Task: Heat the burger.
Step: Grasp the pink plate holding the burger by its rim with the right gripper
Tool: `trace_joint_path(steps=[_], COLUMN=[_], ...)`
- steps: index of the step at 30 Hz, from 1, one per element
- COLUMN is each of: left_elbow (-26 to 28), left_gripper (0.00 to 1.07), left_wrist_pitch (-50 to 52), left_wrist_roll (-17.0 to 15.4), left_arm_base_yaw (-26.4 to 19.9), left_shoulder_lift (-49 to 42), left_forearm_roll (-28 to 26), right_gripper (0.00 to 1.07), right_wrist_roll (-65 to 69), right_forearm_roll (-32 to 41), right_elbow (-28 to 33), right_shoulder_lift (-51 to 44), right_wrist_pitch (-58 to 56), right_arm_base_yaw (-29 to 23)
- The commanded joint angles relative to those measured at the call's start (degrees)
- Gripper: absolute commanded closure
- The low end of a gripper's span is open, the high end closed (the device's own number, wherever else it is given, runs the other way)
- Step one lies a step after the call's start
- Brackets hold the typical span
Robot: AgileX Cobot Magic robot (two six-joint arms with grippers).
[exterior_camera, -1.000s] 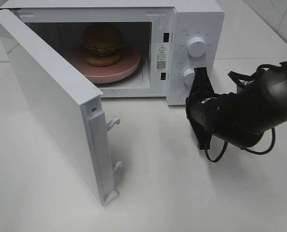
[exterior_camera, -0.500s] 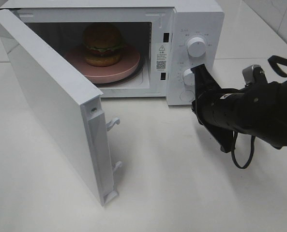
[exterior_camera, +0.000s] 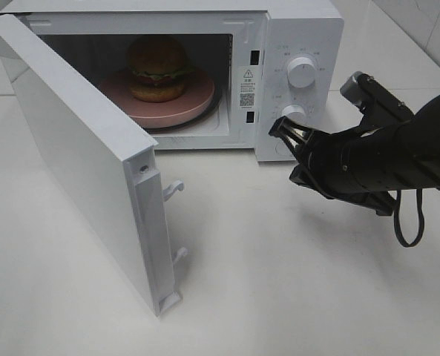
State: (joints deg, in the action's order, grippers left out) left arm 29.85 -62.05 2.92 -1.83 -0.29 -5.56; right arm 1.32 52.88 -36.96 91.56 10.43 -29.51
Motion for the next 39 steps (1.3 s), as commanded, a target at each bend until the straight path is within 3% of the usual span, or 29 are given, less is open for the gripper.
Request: trace_joint_path(steps=[1, 4, 6, 12, 14, 15, 17, 20, 22, 25, 33, 39], left_elbow=[-0.1, -0.1, -0.1, -0.1, -0.1, -0.1, -0.1, -0.1, -0.1, -0.1, -0.1, -0.1], left_gripper=[0.08, 0.08, 0.08, 0.08, 0.08, 0.08, 0.08, 0.08, 0.08, 0.08, 0.08, 0.08], left_wrist_pitch=[0.6, 0.6, 0.6, 0.6, 0.6, 0.6, 0.6, 0.6, 0.6, 0.6, 0.6, 0.6], left_wrist_roll=[-0.2, -0.2, -0.2, -0.2, -0.2, -0.2, -0.2, -0.2, -0.2, -0.2, -0.2, -0.2], left_arm_base_yaw=[-0.2, -0.2, -0.2, -0.2, -0.2, -0.2, -0.2, -0.2, -0.2, -0.2, -0.2, -0.2], left_shoulder_lift=[-0.9, -0.9, -0.9, -0.9, -0.9, -0.9, -0.9, -0.9, -0.9, -0.9, -0.9, -0.9], left_forearm_roll=[-0.1, -0.1, -0.1, -0.1, -0.1, -0.1, -0.1, -0.1, -0.1, -0.1, -0.1, -0.1], right_gripper=[1.07, 1.07, 1.07, 1.07, 1.07, 1.07, 1.07, 1.07, 1.07, 1.07, 1.05, 1.04], right_wrist_roll=[-6.1, -9.6, -10.0, -10.0, -10.0, -10.0, -10.0, -10.0, -10.9, -14.6, -35.8, -48.3], right_forearm_roll=[-0.6, -2.3, -8.5, -14.3, -21.0, -21.0, -26.9, -29.0, -35.7, -39.1, -40.7, -41.5], right_elbow=[0.1, 0.0, 0.0, 0.0, -1.0, -1.0, -3.8, -5.0, -9.6, -12.8, -17.9, -19.4], right_shoulder_lift=[-1.0, -1.0, -1.0, -1.0, -1.0, -1.0, -1.0, -1.0, -1.0, -1.0, -1.0, -1.0], right_wrist_pitch=[-4.9, -9.2, -14.6, -19.3, -24.0, -24.0, -30.3, -32.7, -41.1, -46.7, -57.4, -58.3], right_arm_base_yaw=[1.4, 2.8, 4.2, 5.5, 6.0, 6.0, 6.0, 6.0, 6.0, 6.0, 6.0, 6.0])
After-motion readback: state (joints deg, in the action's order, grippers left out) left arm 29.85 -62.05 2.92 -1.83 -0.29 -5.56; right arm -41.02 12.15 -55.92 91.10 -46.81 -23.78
